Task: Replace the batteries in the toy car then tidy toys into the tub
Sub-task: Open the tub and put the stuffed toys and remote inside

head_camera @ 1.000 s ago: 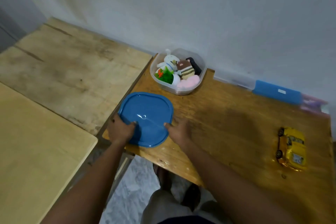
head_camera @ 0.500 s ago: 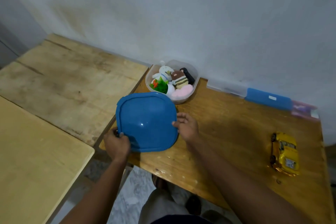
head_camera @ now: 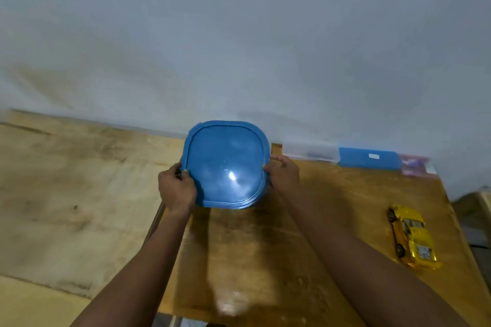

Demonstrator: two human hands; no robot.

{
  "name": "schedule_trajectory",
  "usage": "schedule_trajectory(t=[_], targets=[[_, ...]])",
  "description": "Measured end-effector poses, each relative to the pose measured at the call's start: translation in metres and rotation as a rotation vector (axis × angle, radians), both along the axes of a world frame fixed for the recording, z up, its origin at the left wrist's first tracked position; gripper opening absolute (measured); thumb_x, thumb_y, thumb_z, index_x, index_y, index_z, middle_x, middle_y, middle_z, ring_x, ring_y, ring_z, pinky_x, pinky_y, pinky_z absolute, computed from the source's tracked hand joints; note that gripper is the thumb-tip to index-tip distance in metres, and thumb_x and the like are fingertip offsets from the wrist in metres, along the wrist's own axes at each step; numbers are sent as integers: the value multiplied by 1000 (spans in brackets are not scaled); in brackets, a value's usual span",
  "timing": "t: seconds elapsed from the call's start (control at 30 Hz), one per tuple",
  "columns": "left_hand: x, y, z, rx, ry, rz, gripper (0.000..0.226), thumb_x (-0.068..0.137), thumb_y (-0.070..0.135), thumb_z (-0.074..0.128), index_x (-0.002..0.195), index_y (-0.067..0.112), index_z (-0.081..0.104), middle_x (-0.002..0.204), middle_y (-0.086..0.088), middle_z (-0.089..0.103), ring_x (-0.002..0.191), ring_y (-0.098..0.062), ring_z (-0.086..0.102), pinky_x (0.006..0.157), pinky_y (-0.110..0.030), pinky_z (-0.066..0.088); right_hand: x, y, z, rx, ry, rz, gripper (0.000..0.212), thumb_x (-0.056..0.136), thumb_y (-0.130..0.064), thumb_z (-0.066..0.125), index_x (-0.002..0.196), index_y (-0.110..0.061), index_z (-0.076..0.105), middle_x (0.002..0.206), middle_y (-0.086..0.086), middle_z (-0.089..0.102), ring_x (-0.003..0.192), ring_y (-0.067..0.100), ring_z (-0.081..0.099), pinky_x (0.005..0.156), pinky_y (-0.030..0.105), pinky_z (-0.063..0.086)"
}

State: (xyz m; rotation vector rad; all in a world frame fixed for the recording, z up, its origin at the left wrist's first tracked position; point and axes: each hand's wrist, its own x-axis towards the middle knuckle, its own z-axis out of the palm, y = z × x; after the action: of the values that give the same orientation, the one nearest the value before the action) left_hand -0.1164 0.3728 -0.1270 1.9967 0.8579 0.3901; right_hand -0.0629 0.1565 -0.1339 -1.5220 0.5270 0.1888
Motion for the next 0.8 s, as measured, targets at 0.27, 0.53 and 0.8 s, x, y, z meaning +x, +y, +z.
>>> schedule_trajectory(t=[0.27, 0.53, 0.8], targets=[[53, 15, -12, -69, 50, -106, 33, 101, 14, 55, 131, 5, 67, 115, -16, 73, 105, -34, 67, 89, -37, 53, 30, 6, -10, -31, 93, -82, 30, 88, -10, 69, 117, -19, 63, 109, 2, 67, 99, 21, 64, 83, 40, 60], [66, 21, -18, -109, 64, -135, 32, 98, 22, 60, 128, 15, 69, 115, -6, 70, 97, -29, 69, 88, -41, 58, 36, 9, -18, -45, 130, -134, 23, 91, -12, 64, 111, -23, 60, 105, -1, 64, 94, 16, 63, 73, 32, 59], [66, 26, -19, -234, 90, -110, 30, 99, 20, 59, 128, 14, 67, 125, -10, 68, 113, -28, 63, 101, -45, 53, 36, 12, -19, 15, 141, -151, 22, 91, -12, 64, 113, -18, 63, 107, 5, 67, 96, 21, 65, 62, 28, 51]])
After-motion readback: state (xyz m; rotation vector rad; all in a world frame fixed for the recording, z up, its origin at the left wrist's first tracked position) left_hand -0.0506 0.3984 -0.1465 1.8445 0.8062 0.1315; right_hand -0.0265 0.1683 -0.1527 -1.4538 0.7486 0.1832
